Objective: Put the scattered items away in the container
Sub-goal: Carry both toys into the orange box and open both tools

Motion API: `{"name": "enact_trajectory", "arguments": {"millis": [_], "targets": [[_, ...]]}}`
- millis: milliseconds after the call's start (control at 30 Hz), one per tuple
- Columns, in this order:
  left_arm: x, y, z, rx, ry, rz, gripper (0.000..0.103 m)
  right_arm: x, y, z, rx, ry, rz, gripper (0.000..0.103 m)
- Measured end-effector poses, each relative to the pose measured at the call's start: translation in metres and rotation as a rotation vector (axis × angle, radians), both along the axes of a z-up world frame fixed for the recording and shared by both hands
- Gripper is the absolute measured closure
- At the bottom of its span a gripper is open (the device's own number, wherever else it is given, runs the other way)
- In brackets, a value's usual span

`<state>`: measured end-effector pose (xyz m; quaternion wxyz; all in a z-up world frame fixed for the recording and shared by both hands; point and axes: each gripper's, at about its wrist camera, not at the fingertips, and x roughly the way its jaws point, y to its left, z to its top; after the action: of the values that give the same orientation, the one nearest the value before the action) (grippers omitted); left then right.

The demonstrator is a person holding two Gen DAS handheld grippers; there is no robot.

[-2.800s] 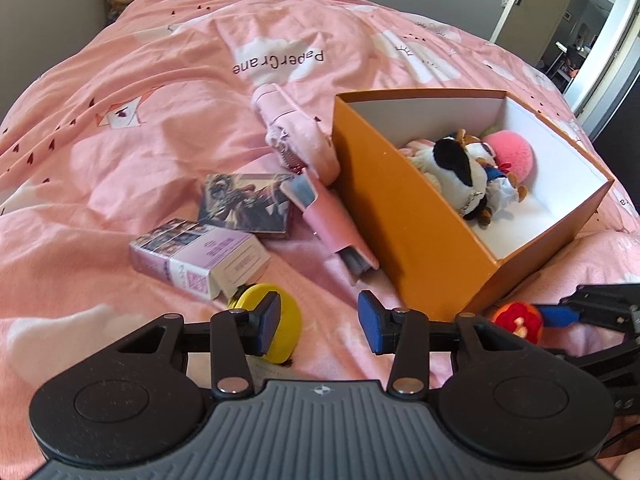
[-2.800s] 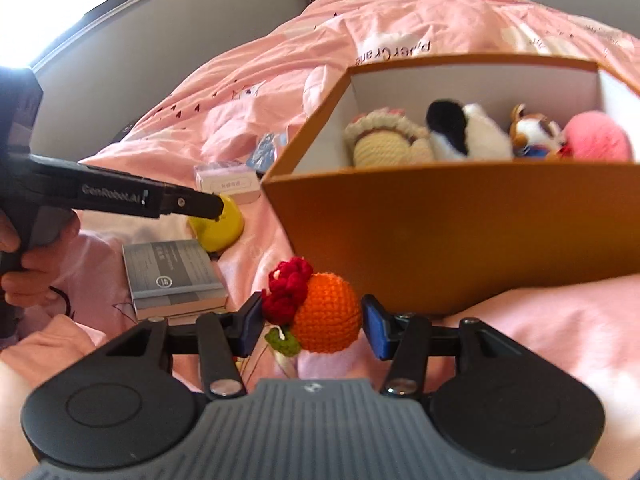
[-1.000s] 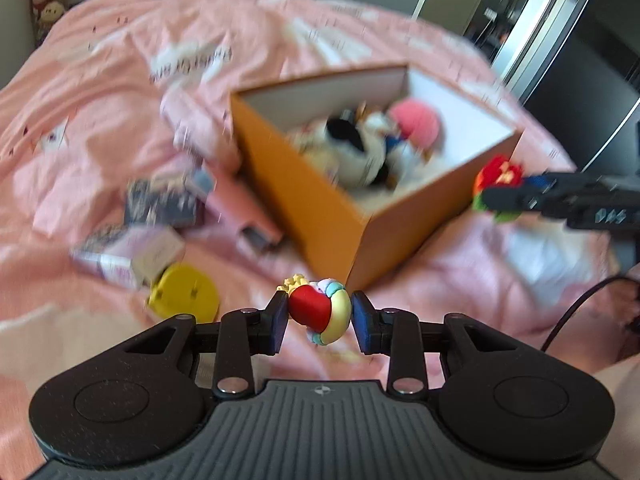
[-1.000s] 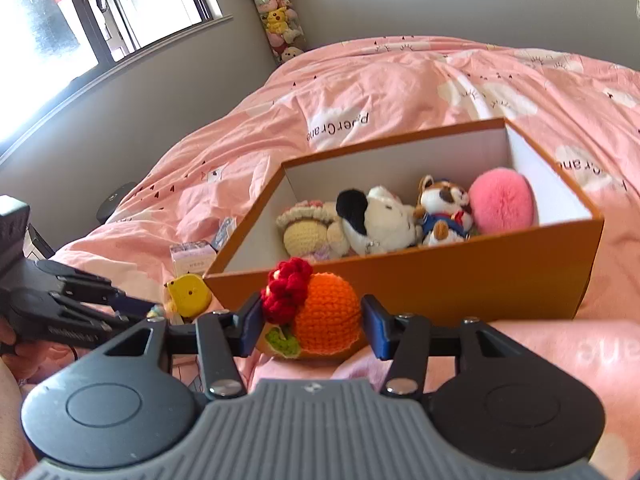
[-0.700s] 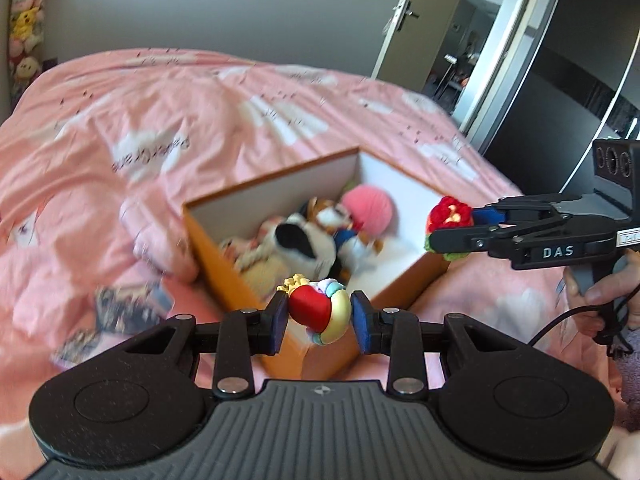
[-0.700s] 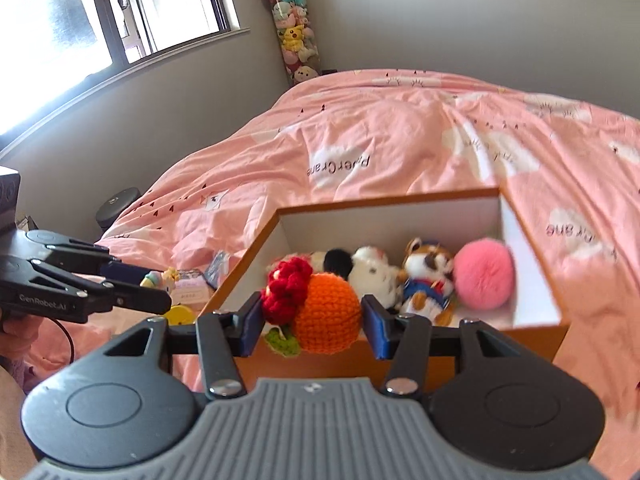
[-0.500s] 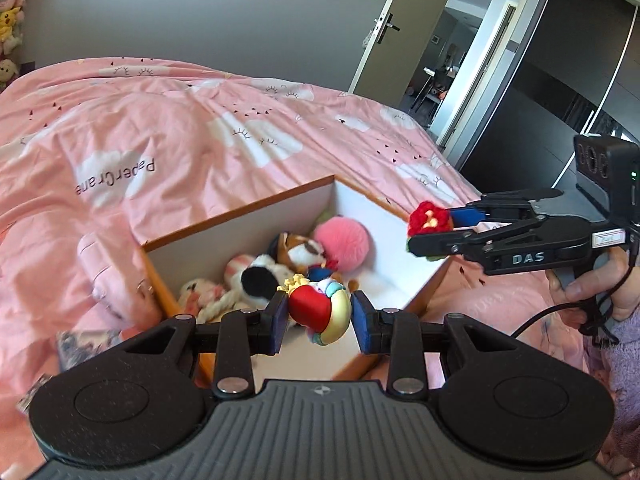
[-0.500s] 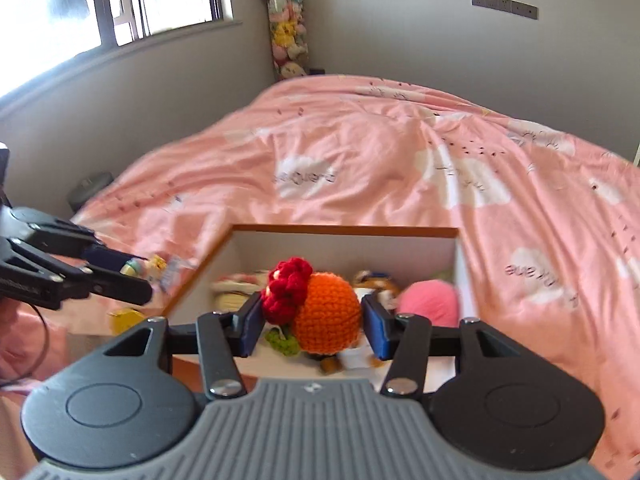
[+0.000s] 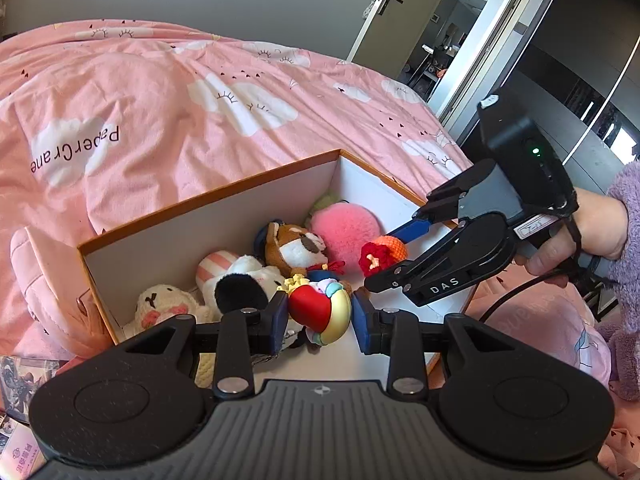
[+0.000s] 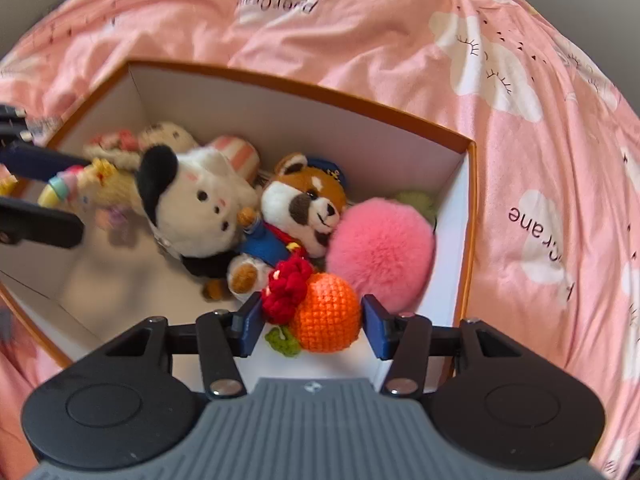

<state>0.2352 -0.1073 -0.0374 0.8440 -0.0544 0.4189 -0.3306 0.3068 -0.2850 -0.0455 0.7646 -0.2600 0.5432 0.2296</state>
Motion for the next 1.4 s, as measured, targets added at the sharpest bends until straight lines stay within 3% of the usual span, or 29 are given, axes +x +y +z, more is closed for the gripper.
{"name": "enact_trajectory", "arguments": {"millis": [167, 233, 333, 567, 700, 800, 967, 1133, 1400], "targets": [[0.002, -0.004, -0.004, 0.004, 0.002, -0.019, 0.064, -0.003, 0.022, -0.021, -0.213, -0.015, 0.155, 0.048], [0.003, -0.005, -0.006, -0.002, 0.005, -0.022, 0.064, -0.003, 0.027, -0.027, -0.244, 0.006, 0.194, 0.048], [0.005, -0.005, -0.008, -0.005, 0.013, -0.02, 0.064, -0.001, 0.029, -0.034, -0.237, 0.051, 0.212, 0.047], [0.006, -0.008, -0.01, 0.001, 0.02, -0.036, 0.064, -0.004, 0.023, -0.035, -0.238, 0.041, 0.223, 0.045], [0.008, -0.015, -0.009, -0.001, 0.021, -0.073, 0.064, -0.017, 0.017, -0.011, -0.215, -0.038, 0.224, 0.031], [0.012, -0.023, -0.008, -0.013, 0.028, -0.107, 0.064, -0.032, 0.005, 0.012, -0.171, -0.108, 0.198, 0.031], [0.021, -0.05, -0.011, -0.014, 0.031, -0.181, 0.064, -0.057, -0.014, 0.04, -0.108, -0.196, 0.151, 0.043], [0.034, -0.088, -0.018, -0.027, 0.025, -0.282, 0.064, -0.066, -0.034, 0.049, -0.04, -0.195, 0.076, 0.069], [0.051, -0.138, -0.034, 0.044, 0.019, -0.343, 0.064, -0.065, -0.044, 0.038, 0.023, -0.159, 0.091, 0.076]]}}
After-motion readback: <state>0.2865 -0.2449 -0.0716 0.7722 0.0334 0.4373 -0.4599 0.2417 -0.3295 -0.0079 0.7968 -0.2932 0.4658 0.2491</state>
